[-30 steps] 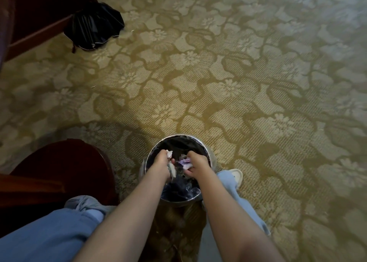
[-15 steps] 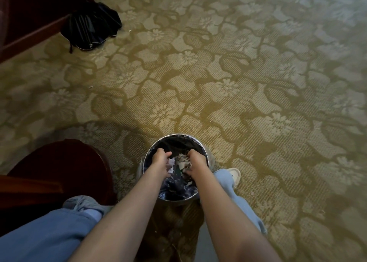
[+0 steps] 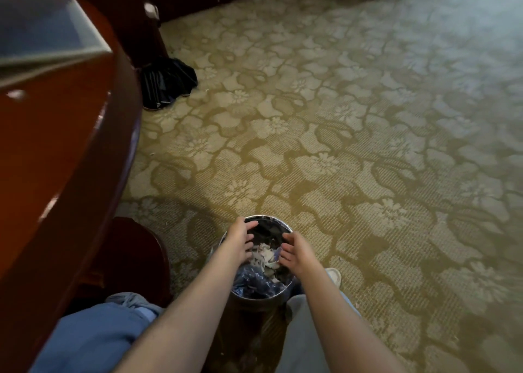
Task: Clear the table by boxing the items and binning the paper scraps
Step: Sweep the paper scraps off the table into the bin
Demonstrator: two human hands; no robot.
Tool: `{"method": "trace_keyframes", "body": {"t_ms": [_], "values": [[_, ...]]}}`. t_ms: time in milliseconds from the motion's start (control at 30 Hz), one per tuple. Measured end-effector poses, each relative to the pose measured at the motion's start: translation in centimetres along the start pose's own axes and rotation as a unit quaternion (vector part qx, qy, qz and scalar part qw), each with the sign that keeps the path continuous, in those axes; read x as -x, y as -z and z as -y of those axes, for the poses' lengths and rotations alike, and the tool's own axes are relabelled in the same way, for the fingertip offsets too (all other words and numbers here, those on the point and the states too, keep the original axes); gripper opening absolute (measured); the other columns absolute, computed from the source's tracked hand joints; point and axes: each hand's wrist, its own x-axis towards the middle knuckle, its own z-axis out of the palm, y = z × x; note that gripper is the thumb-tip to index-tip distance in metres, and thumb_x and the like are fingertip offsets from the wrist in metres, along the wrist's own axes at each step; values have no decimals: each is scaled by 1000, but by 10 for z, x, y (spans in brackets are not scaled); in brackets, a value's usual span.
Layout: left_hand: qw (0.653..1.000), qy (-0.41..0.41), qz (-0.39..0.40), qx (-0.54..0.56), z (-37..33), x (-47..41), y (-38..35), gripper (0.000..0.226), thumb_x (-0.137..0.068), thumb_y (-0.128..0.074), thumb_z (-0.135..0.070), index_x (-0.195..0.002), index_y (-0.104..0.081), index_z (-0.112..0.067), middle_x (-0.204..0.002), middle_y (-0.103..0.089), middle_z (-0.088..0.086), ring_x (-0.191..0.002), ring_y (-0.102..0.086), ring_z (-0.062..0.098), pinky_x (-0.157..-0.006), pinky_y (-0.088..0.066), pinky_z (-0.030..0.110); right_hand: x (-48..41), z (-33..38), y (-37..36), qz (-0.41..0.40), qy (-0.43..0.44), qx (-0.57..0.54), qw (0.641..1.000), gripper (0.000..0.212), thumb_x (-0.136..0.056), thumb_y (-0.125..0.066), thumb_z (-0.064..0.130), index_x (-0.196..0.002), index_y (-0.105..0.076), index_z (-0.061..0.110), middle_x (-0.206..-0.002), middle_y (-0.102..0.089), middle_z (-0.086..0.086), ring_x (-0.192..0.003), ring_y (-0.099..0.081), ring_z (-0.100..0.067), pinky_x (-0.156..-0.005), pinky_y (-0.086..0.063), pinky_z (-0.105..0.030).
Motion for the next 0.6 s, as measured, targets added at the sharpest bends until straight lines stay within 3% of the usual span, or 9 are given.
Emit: {"method": "trace_keyframes", "body": {"t_ms": [233,300,333,367,400,433,467,533,600], "values": [[996,-81,35,-4,-30,74,-6,58,-102,-8,-39,-136,-48,-14,-150,-32,16,-137,-31,29,-113,-21,43,65,33,2,27,94,-20,995,39,-100,-31,19,-134,-45,5,-141,-43,-18,-131,-41,-31,-103,-36,-39],[993,-111,38,3,-42,96,-9,57,-102,-9,-39,-136,-49,-14,-141,-42,15,-111,-51,24,-107,-30,40,87,45,-4,45,117,-24,992,40,-101,-29,20,-135,-45,5,-142,-42,-18,-132,-41,-31,-102,-37,-38],[991,-125,39,6,-47,107,-10,57,-102,-10,-38,-136,-49,-14,-131,-49,14,-88,-53,19,-100,-36,38,99,51,-7,52,127,-27,990,41,-101,-29,20,-135,-44,5,-142,-42,-18,-132,-40,-31,-102,-37,-38],[990,-137,42,7,-53,119,-12,57,-102,-10,-38,-136,-48,-13,-126,-51,14,-78,-49,17,-96,-38,36,110,56,-10,59,137,-30,988,41,-100,-30,19,-135,-44,4,-142,-42,-19,-132,-40,-31,-102,-37,-38],[987,-149,52,6,-59,132,-12,57,-102,-10,-38,-137,-48,-13,-133,-48,15,-88,-52,20,-100,-35,35,121,61,-13,67,148,-33,986,41,-100,-30,19,-135,-44,4,-142,-42,-19,-133,-40,-32,-103,-37,-38],[985,-160,67,2,-64,145,-12,57,-102,-10,-38,-137,-47,-13,-143,-39,16,-112,-50,25,-107,-30,35,132,66,-16,75,159,-34,984,41,-100,-29,20,-136,-44,4,-142,-42,-19,-132,-40,-31,-103,-36,-38],[982,-173,78,-5,-69,160,-11,56,-102,-10,-38,-136,-48,-15,-149,-32,15,-130,-39,27,-111,-24,35,143,71,-19,83,171,-34,981,41,-101,-28,20,-136,-43,5,-141,-44,-18,-132,-41,-31,-104,-36,-38],[975,-204,88,-19,-80,189,-8,57,-101,-9,-39,-136,-49,-16,-151,-29,14,-140,-26,28,-113,-20,37,165,80,-27,98,195,-30,975,42,-101,-27,21,-137,-42,5,-125,-54,-13,-119,-49,-28,-105,-35,-37],[969,-230,92,-19,-90,216,-3,58,-101,-9,-39,-135,-50,-16,-151,-29,13,-141,-25,28,-113,-19,38,188,89,-36,111,220,-30,969,43,-101,-26,20,-138,-41,5,-115,-57,-11,-95,-54,-22,-104,-35,-36]]}}
